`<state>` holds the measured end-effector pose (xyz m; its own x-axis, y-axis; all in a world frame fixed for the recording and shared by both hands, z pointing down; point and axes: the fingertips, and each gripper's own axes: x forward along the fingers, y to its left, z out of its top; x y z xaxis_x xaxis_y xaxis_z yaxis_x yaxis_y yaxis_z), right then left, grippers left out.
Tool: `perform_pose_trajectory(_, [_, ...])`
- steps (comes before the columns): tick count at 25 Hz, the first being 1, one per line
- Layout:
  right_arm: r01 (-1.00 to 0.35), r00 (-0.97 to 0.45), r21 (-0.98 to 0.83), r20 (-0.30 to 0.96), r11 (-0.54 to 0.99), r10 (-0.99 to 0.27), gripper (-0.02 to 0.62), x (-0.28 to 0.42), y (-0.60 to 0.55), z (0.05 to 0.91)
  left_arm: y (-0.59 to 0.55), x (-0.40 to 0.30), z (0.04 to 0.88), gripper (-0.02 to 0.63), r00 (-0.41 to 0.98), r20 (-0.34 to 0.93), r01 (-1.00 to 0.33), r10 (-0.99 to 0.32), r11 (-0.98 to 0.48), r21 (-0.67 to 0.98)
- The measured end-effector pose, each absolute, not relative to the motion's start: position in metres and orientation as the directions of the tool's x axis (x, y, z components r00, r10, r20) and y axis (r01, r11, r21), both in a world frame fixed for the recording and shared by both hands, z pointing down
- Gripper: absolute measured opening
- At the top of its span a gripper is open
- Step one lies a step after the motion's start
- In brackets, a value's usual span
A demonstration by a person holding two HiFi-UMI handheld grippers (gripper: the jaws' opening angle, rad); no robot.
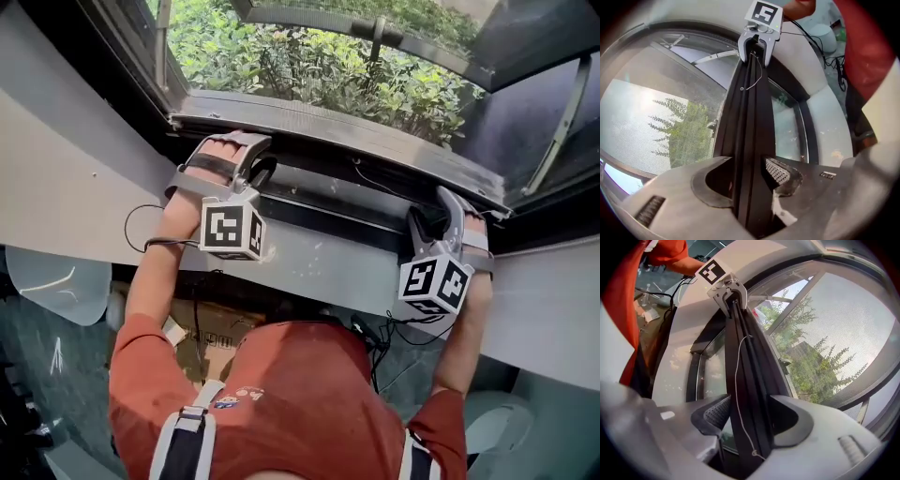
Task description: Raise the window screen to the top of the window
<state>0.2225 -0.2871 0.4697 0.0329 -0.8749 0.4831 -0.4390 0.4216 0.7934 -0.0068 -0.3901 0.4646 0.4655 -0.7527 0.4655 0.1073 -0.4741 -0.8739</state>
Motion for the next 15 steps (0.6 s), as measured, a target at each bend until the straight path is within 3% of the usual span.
perform_pose_trajectory(4, [-0.467,0.004,0.774,0.486,0.429,-0.874,0.267,0.2242,-0.2859,0.4700,-0.3838,-0.0022,0.4651,0.206,0.565,0.518,0.009,-0.642,-0.623,-0.782])
perform_pose_trajectory(15, [-0.441,-0.015,0.789,0.470,0.428,-0.883,0.267,0.2227,-0.2800,0.4716,-0.3801,-0.0042,0.4677,0.210,0.550,0.493,0.065,-0.674,-0.554,-0.830])
